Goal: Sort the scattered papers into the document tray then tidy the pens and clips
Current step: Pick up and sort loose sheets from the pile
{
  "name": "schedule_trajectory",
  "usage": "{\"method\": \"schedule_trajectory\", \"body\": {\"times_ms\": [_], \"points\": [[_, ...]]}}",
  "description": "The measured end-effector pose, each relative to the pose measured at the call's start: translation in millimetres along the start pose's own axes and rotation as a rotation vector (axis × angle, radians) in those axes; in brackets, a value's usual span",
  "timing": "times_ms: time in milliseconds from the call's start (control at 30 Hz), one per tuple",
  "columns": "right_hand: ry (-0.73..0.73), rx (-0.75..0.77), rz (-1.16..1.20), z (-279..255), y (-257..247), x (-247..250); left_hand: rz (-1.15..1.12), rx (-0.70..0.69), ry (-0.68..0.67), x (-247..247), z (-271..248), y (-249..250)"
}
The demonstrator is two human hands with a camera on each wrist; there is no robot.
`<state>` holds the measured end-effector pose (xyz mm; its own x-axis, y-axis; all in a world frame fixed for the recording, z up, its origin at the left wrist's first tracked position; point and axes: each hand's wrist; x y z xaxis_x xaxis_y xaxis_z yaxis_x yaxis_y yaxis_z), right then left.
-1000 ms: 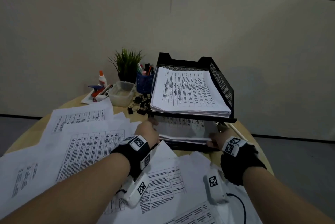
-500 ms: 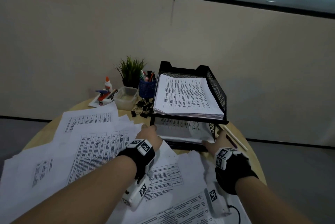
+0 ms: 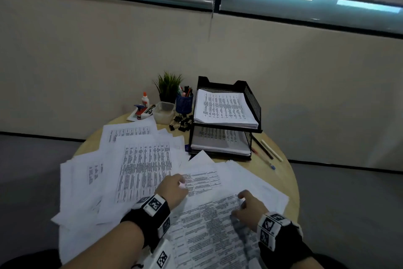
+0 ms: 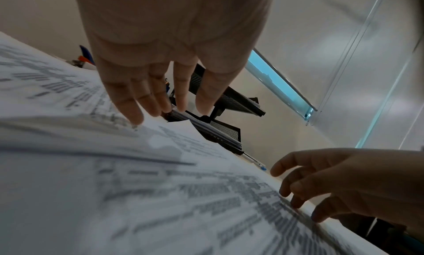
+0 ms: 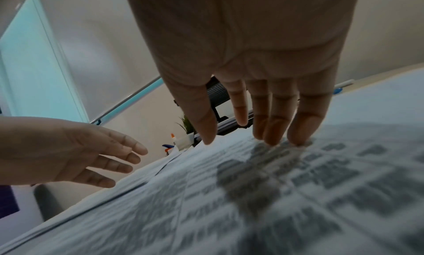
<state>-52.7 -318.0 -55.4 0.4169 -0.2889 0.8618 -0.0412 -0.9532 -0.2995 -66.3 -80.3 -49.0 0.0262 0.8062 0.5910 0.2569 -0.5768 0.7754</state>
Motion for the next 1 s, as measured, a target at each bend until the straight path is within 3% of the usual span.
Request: {"method": "schedule_trajectory", "body": {"times_ms": [100, 267, 367, 533, 667, 733, 900, 1000], "points": [[0.017, 0.018, -0.133, -16.3, 4.6, -13.5, 0.085, 0.071, -0.048, -0.4, -23.8, -19.7], [0.071, 0.001, -0.223, -37.9, 9.7, -26.8, 0.248, 0.073, -0.154, -5.1, -46.8, -32.9], [0.109, -0.122, -0.263, -46.4, 14.3, -32.3, 0.366, 0.086, -0.159, -14.2, -55.3, -35.6], [0.165, -0.444, -0.037, -52.2, 34.2, -24.8, 0.380, 0.084, -0.112, -20.8, -58.2, -39.3], [0.156, -0.528, 0.239, -53.7, 45.7, -12.3, 0.385, 0.074, -0.112, -19.7, -60.6, -38.4], [0.185, -0.542, 0.252, -54.0, 52.7, -8.8, 0.382, 0.072, -0.103, -20.5, -64.1, -38.9], [0.316, -0.355, 0.508, -51.6, 60.6, -7.0, 0.394, 0.073, -0.080, -21.6, -68.7, -41.4], [0.257, -0.365, 0.467, -51.5, 61.1, -4.9, 0.397, 0.071, -0.074, -21.8, -68.9, -41.7]]}}
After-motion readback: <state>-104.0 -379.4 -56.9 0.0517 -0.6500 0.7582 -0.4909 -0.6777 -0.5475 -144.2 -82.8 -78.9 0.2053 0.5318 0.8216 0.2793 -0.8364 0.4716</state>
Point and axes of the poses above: each hand's wrist, its own z-axis towards the middle knuckle, its own x-axis out of the back of the hand, y = z × x, and after that the axes turned 11 degrees about -z, right-handed
